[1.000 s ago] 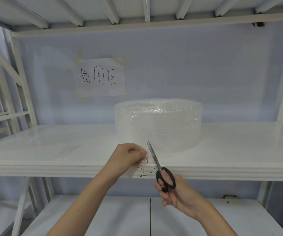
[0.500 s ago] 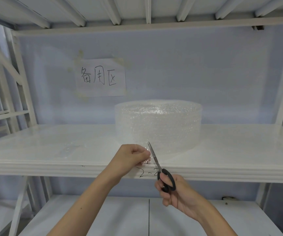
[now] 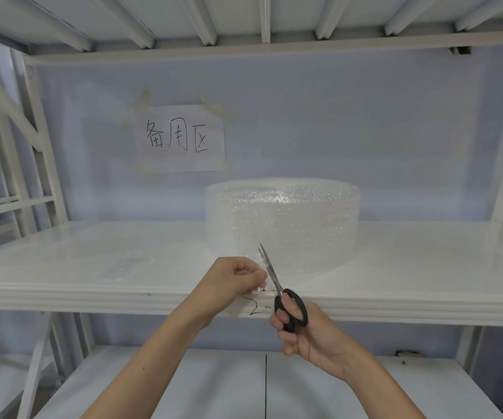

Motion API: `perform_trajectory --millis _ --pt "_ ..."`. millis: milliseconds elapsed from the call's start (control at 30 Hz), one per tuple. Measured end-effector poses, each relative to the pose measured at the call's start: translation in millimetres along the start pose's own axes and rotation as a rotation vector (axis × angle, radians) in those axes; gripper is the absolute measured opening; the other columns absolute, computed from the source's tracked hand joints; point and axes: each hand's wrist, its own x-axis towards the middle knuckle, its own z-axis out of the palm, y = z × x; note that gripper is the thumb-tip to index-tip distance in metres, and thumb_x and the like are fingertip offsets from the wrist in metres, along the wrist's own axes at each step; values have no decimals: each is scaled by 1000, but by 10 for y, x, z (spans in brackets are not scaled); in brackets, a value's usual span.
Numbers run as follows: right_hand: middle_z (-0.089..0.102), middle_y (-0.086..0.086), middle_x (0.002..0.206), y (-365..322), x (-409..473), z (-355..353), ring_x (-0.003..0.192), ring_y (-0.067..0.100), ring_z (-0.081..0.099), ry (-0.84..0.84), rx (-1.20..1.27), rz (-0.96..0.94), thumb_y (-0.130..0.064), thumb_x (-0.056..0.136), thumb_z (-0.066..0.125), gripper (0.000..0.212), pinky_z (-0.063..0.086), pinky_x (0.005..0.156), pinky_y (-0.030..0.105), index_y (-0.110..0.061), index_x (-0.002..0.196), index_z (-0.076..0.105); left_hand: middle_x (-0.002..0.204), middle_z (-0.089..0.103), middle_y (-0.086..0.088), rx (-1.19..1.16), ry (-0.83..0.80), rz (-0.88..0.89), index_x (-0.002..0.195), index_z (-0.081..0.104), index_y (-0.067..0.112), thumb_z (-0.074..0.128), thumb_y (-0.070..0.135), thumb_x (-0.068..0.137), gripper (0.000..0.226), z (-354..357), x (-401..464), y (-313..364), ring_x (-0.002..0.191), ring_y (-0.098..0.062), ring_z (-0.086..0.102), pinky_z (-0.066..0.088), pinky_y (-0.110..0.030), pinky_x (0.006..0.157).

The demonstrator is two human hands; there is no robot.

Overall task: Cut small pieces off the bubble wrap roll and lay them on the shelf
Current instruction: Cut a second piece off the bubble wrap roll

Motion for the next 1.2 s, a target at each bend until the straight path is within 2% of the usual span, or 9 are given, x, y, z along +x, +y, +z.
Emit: perform_trajectory --millis 200,300,400,467,567,700,867,1033,1200 --pt "49 1 67 -41 5 19 46 13 37 -13 36 7 -54 69 68 46 47 43 27 -12 68 49 65 66 6 24 -79 16 83 69 6 68 11 88 7 1 -28 48 61 -7 56 46 -14 63" --pt "47 1 67 -61 3 61 45 11 36 15 -13 1 -53 73 70 46 45 41 25 -13 68 48 64 64 7 43 -102 9 82 69 7 68 11 89 8 -15 -47 77 61 -7 55 48 -15 63" --pt "42 1 67 -76 -28 98 43 10 34 33 -47 -35 -50 76 64 41 41 40 22 -14 69 45 74 72 -5 44 -90 -21 85 72 8 71 19 87 11 -63 -52 79 70 -10 61 54 -22 75" --pt "42 0 66 -92 -50 114 42 9 34 39 -47 -42 -47 76 60 37 40 39 20 -14 67 45 90 77 -12 12 -75 -60 93 73 6 71 29 87 24 -72 -57 95 76 -11 64 55 -27 83" --pt "44 0 65 -98 -51 117 41 8 35 49 -53 -50 -45 77 60 37 42 39 21 -13 66 45 94 78 -8 -63 -14 -95 98 72 6 66 42 87 38 -41 -43 137 75 -11 65 55 -24 77" --pt "47 0 63 -81 -49 103 41 8 37 61 -68 -52 -45 79 61 38 45 40 22 -12 67 46 79 73 -2 -91 102 -36 88 74 8 68 32 89 24 26 0 155 70 -14 63 56 -23 73" --pt "46 2 66 -133 -86 57 42 11 35 50 -108 -46 -42 80 61 36 37 32 21 -12 67 47 70 72 -1 -100 105 14 85 72 4 66 18 91 16 65 -12 164 61 -11 58 53 -19 64" --pt "49 -3 68 -237 -96 47 40 8 36 17 -112 8 -53 80 57 41 28 30 17 -15 68 47 72 73 0 -97 63 16 86 73 6 67 19 91 16 96 -34 175 61 -6 63 52 -15 63" --pt "49 -1 68 -280 -57 91 39 6 33 41 -124 -44 -53 79 61 43 23 29 16 -14 68 46 67 72 3 -55 21 35 85 71 8 68 19 90 13 71 -49 203 59 -4 61 49 -14 60"
